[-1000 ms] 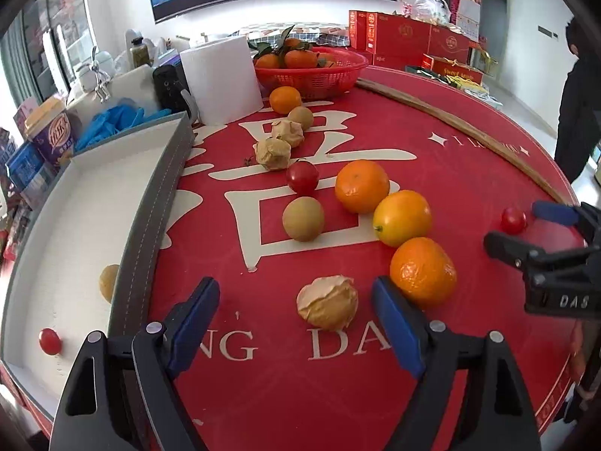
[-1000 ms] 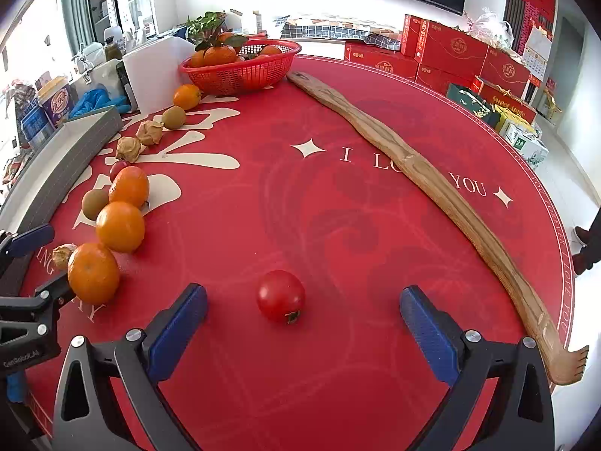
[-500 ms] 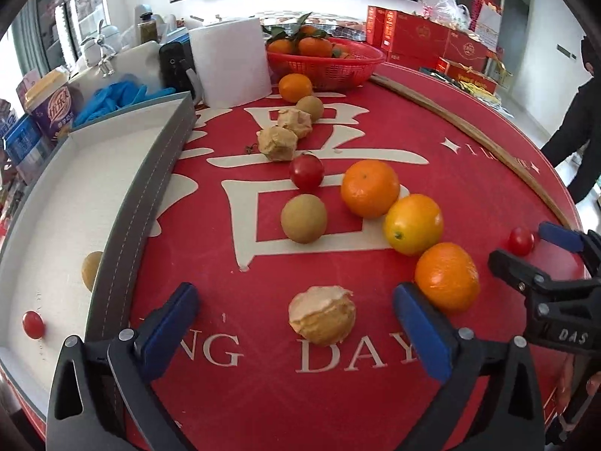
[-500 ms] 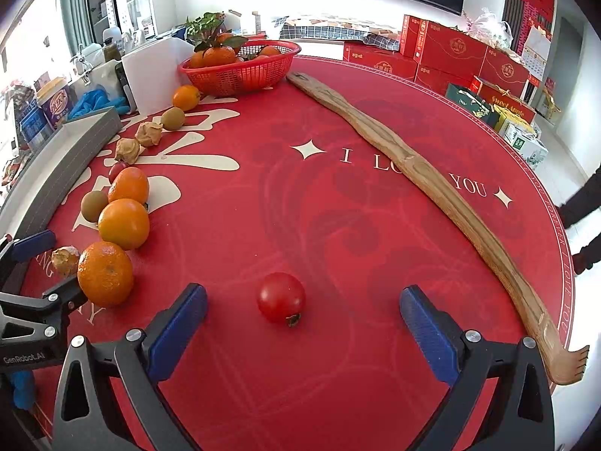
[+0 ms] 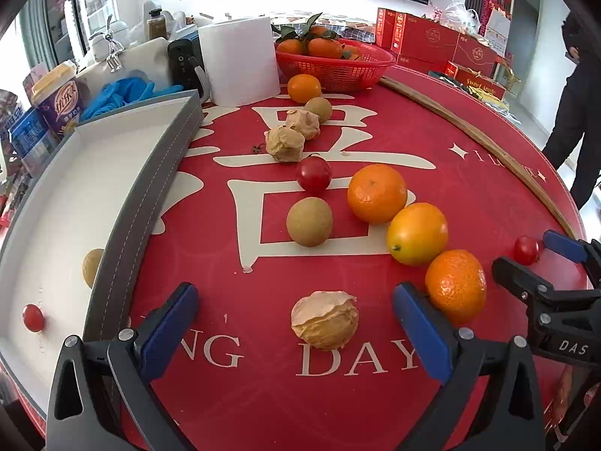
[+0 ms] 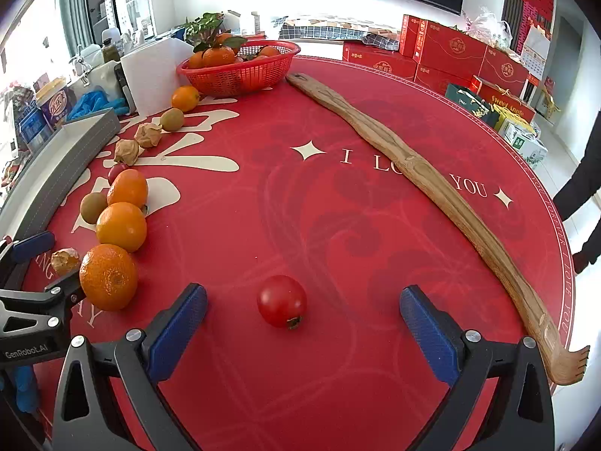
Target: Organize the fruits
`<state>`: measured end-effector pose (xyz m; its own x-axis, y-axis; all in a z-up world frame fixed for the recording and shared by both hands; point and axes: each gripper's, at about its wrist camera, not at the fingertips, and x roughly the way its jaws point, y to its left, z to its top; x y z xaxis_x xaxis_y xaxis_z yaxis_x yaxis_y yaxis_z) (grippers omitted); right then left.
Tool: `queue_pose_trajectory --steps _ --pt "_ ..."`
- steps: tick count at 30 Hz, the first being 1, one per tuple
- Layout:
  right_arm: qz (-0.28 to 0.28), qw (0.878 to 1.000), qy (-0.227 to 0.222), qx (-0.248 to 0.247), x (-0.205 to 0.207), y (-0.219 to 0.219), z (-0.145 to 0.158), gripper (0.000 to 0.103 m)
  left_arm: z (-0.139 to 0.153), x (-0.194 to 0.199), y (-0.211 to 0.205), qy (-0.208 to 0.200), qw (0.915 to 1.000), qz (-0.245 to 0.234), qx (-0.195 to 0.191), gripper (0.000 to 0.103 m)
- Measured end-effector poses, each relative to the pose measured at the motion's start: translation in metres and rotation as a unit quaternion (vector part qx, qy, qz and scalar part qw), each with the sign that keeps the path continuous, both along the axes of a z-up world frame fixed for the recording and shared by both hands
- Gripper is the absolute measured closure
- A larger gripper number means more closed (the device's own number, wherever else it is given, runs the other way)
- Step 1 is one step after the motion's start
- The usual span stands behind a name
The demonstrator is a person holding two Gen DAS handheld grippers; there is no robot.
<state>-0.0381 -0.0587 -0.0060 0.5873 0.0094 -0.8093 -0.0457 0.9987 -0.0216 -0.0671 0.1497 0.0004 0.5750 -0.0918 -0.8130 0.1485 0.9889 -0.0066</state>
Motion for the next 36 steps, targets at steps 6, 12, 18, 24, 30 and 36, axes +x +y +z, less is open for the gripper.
queue_pose_trajectory --steps 6,12,18,24,30,36 --pt "0.0 1.0 0.0 0.0 0.0 -0.0001 -0.0001 0.0 0.0001 -0.0002 0.0 0.0 1.0 0.0 0.0 0.0" --pt "0.0 1.0 0.0 0.0 0.0001 0.0 -0.0002 0.0 0.0002 -0.0003 0.0 0.0 1.0 0.0 0.0 0.0" --pt "0.0 1.0 0.0 0.0 0.0001 -0.0001 -0.0002 0.0 0.0002 -0.0003 -0.0002 0.0 1.0 0.0 0.0 0.0" --pt "0.0 1.0 0.0 0.0 -0.0001 -0.0001 -0.0001 0.0 0.0002 -0.0002 -0.0002 0.0 1.0 0.0 0.0 0.0" --pt "0.0 1.0 0.0 0.0 -0.0002 -0.0002 0.0 0.0 0.0003 -0.0001 -0.0004 0.0 1.0 0.0 0.0 0.0" --pt "0.005 1.0 0.002 0.001 0.0022 -0.0008 0.0009 0.0 0.0026 -0.0068 -0.0026 -0.005 1.0 0.0 0.001 0.009"
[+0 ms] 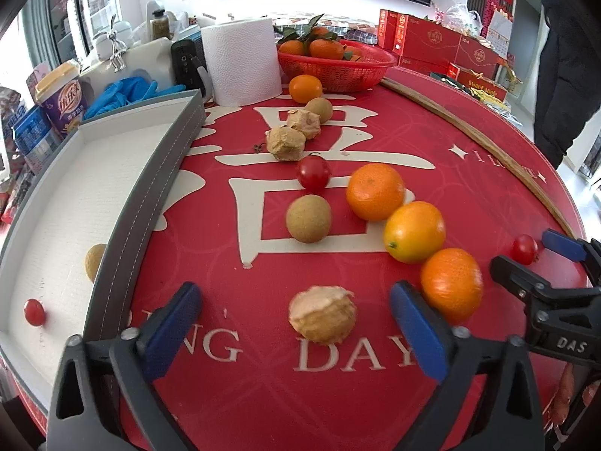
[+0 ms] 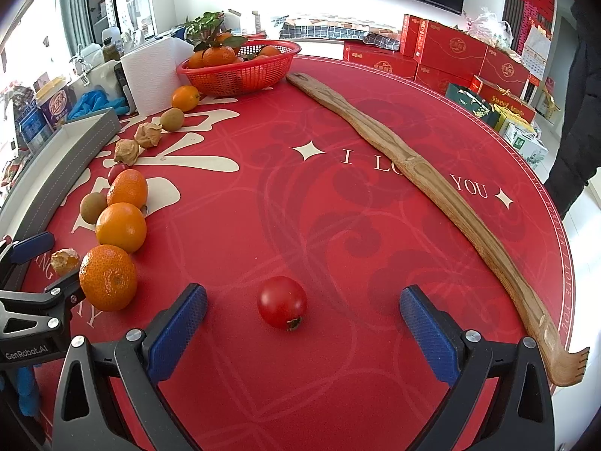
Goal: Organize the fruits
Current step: 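Grasp a wrinkled beige dried fruit with the left tool while the right tool grasps a red tomato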
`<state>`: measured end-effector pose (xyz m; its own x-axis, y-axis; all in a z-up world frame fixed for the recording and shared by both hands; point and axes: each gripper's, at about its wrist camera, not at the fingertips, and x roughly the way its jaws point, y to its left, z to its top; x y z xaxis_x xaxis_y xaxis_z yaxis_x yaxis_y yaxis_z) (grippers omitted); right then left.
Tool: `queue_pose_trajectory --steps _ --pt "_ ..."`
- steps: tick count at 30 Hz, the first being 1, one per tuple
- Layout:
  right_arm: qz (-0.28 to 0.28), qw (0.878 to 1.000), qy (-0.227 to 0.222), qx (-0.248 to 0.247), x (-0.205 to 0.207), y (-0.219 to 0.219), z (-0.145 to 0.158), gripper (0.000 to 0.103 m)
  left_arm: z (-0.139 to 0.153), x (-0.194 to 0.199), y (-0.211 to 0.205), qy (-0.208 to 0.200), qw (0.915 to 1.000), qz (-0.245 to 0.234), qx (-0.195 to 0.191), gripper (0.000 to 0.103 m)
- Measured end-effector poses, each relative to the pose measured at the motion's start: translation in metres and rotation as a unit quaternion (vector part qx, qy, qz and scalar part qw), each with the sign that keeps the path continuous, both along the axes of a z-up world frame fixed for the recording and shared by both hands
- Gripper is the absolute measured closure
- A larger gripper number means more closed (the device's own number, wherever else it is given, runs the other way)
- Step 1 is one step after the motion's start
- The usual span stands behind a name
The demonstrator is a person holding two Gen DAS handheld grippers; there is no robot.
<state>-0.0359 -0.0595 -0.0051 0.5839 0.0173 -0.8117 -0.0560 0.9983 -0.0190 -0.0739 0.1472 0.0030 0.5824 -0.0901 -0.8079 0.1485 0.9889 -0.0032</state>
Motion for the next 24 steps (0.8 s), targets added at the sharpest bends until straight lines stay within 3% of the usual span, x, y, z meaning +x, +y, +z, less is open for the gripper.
queue_pose_trajectory --steps 3,6,7,8,9,16,24 --pt "0.008 1.0 -0.005 -0.001 -0.002 0.004 0.001 0.007 0.004 -0.008 -0.006 -0.003 0.9998 -0.019 0.001 0.03" --pt "0.017 1.0 -0.014 -0.002 -0.004 0.009 0.005 0.03 0.008 -0.013 -0.011 -0.006 0.9993 -0.036 0.004 0.067" --pt "0.019 1.0 -0.017 -0.001 -0.005 0.011 0.006 0.047 0.009 -0.013 -0.011 -0.006 0.9992 -0.038 0.006 0.076" --pt "0.019 1.0 -0.02 -0.001 -0.006 0.012 0.008 0.074 0.009 -0.013 -0.01 -0.005 0.9993 -0.038 0.005 0.076" --pt "0.019 1.0 -0.021 0.002 -0.006 0.013 0.008 0.081 0.009 -0.013 -0.008 -0.005 0.9994 -0.036 0.001 0.076" --pt "0.025 0.995 -0.003 0.099 -0.01 -0.006 0.01 0.081 0.019 -0.02 0.013 -0.017 0.999 -0.021 -0.035 0.076" --pt "0.016 0.993 0.0 0.119 -0.011 -0.007 0.013 0.081 0.033 -0.027 0.024 -0.039 0.9981 -0.019 -0.043 0.076"
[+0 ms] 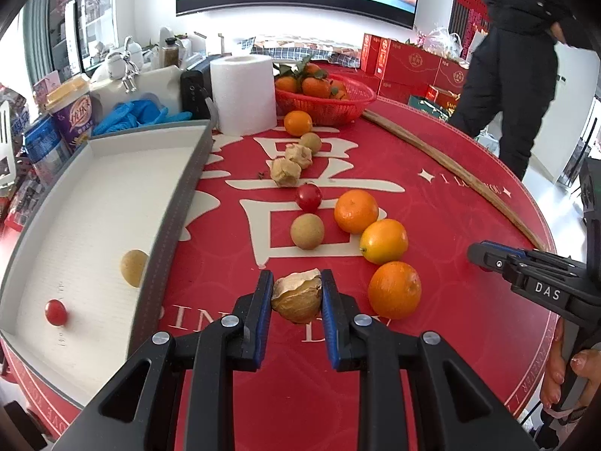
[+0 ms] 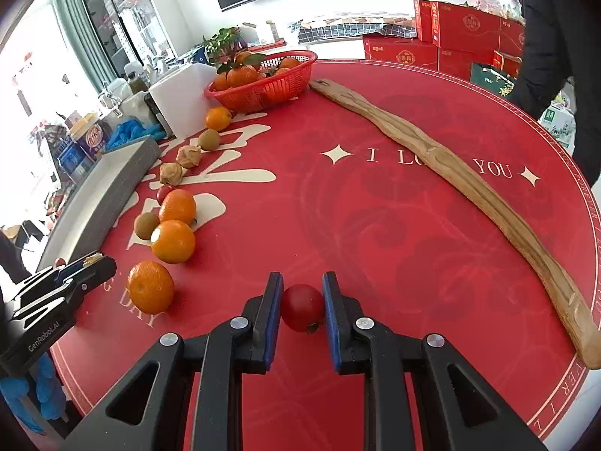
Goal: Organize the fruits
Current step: 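Grasp a wrinkled beige dried fruit with the left tool while the right tool grasps a red tomato, then carry both fruits into the white tray and open both tools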
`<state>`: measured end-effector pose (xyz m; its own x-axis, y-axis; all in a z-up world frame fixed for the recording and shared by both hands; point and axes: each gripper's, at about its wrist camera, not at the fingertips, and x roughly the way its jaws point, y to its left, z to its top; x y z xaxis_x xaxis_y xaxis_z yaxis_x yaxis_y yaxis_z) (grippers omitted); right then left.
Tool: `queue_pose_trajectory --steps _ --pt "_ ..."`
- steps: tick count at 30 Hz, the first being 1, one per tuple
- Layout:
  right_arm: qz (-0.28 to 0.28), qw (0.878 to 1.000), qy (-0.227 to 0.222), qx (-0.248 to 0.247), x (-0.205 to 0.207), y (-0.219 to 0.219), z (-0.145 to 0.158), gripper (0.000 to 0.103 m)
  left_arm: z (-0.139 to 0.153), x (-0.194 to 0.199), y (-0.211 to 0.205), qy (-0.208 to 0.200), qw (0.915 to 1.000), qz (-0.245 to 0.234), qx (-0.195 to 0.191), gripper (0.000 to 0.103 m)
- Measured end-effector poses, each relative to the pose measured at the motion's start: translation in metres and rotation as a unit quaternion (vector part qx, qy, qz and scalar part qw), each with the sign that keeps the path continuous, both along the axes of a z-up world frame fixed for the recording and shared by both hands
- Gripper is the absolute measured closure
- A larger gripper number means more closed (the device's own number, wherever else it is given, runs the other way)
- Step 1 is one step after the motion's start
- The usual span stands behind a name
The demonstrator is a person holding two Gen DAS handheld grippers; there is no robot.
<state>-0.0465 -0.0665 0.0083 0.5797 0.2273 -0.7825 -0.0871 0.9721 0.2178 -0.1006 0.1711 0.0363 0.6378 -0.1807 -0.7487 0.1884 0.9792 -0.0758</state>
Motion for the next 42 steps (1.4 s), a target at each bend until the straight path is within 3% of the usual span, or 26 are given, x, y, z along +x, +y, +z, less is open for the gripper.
queue_pose_trajectory --steps 7,18,23,30,36,42 --pt "0.007 1.0 -0.022 0.0 -0.003 0.007 0.013 0.081 0.014 -0.003 0.02 -0.023 0.9995 0.021 -0.005 0.076" --pt "-0.006 0.999 -0.013 -0.038 -0.014 0.002 -0.004 0.08 0.02 -0.005 0.03 -0.036 0.999 0.026 -0.008 0.076" --pt "-0.006 0.996 -0.018 -0.087 -0.017 0.015 -0.003 0.08 0.021 -0.005 0.034 -0.037 0.9988 0.027 -0.015 0.076" --pt "0.016 0.999 -0.027 -0.041 -0.007 0.026 0.022 0.08 0.03 -0.001 0.068 -0.054 0.9964 0.064 -0.014 0.076" --pt "0.09 0.995 -0.036 0.0 0.014 0.081 0.049 0.08 0.025 0.009 0.115 -0.056 0.9907 0.124 0.003 0.076" --pt "0.174 0.984 -0.028 0.017 0.036 0.161 0.052 0.08 0.013 0.017 0.156 -0.041 0.9842 0.172 0.009 0.076"
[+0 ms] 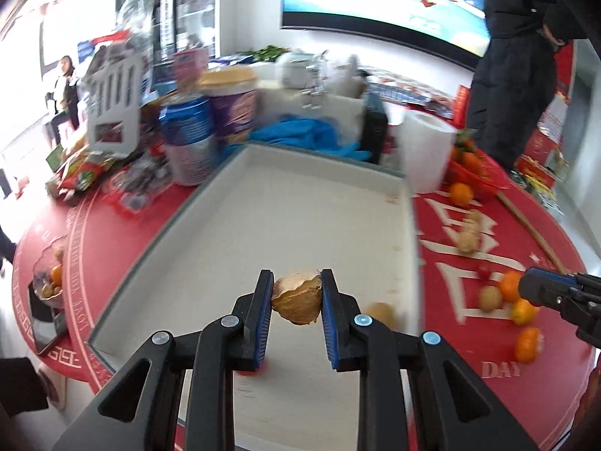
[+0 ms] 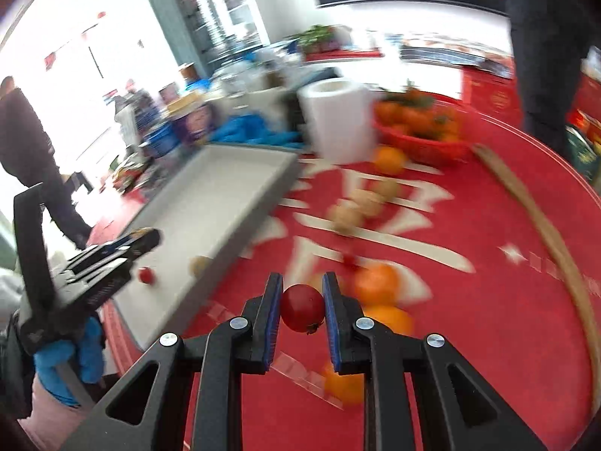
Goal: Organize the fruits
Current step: 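Carry both fruits into the white tray and open both tools, then grasp a mandarin with the right tool while the left tool grasps a kiwi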
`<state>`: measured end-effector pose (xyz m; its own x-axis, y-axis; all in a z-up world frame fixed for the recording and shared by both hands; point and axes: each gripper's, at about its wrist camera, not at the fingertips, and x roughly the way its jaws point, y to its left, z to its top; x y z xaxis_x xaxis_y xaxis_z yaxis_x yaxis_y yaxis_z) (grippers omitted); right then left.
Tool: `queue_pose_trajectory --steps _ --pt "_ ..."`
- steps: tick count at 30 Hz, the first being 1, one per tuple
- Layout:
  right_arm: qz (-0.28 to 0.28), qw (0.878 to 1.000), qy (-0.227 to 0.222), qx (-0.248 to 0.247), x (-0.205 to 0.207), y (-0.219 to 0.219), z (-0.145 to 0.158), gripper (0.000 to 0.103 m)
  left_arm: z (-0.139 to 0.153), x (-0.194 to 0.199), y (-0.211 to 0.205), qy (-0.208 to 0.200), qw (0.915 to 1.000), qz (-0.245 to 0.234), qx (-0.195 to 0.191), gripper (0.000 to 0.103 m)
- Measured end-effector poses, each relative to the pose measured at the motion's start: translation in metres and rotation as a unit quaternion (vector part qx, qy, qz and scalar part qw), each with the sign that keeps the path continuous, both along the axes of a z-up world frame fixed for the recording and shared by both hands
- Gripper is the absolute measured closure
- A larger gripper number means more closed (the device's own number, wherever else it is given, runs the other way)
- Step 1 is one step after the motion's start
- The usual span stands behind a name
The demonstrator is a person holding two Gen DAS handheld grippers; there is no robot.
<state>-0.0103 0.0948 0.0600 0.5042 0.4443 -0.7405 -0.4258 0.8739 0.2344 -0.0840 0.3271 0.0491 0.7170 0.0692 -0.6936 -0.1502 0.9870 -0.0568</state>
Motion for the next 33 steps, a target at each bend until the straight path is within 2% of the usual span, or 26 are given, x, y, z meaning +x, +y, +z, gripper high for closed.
queue_pose_trajectory --steps 5,13,18,19,21,22,23,24,25,28,33 --pt "0.048 0.999 0.022 0.011 0.016 0.054 -0.005 0.08 -0.011 0.006 0.028 0.012 0.9994 0.032 -0.002 0.076" --pt "0.071 0.996 0.05 0.014 0.035 0.103 -0.024 0.08 -0.038 0.009 0.053 0.047 0.9972 0.056 -0.018 0.076" --pt "0.077 0.995 0.057 -0.003 0.038 0.117 -0.036 0.08 -0.04 0.007 0.047 0.04 0.9978 0.052 0.009 0.074" --pt "0.076 0.995 0.056 -0.004 0.04 0.118 -0.036 0.08 -0.04 0.006 0.045 0.039 0.9978 0.052 0.012 0.07" --pt "0.079 0.995 0.058 -0.004 0.042 0.119 -0.036 0.078 -0.04 0.006 0.043 0.041 0.9977 0.052 0.011 0.048" --pt "0.079 0.995 0.06 -0.004 0.043 0.12 -0.035 0.065 -0.039 0.006 0.043 0.039 0.9977 0.054 0.009 0.032" --pt "0.077 0.995 0.059 -0.002 0.043 0.119 -0.033 0.049 -0.038 0.005 0.043 0.034 0.9977 0.058 0.008 0.023" --pt "0.078 0.996 0.051 0.01 0.041 0.117 -0.028 0.021 -0.037 0.004 0.043 0.028 0.9977 0.062 0.009 0.023" --pt "0.074 0.996 0.036 0.016 0.038 0.114 -0.021 0.008 -0.035 0.003 0.042 0.025 0.9977 0.062 0.01 0.023" --pt "0.059 0.998 0.0 0.0 0.03 0.106 -0.003 0.006 -0.03 0.003 0.039 0.025 0.9978 0.06 0.013 0.022" --pt "0.024 0.999 -0.025 -0.026 0.018 0.068 0.011 0.001 -0.018 -0.002 0.025 0.016 0.999 0.039 0.014 0.021"
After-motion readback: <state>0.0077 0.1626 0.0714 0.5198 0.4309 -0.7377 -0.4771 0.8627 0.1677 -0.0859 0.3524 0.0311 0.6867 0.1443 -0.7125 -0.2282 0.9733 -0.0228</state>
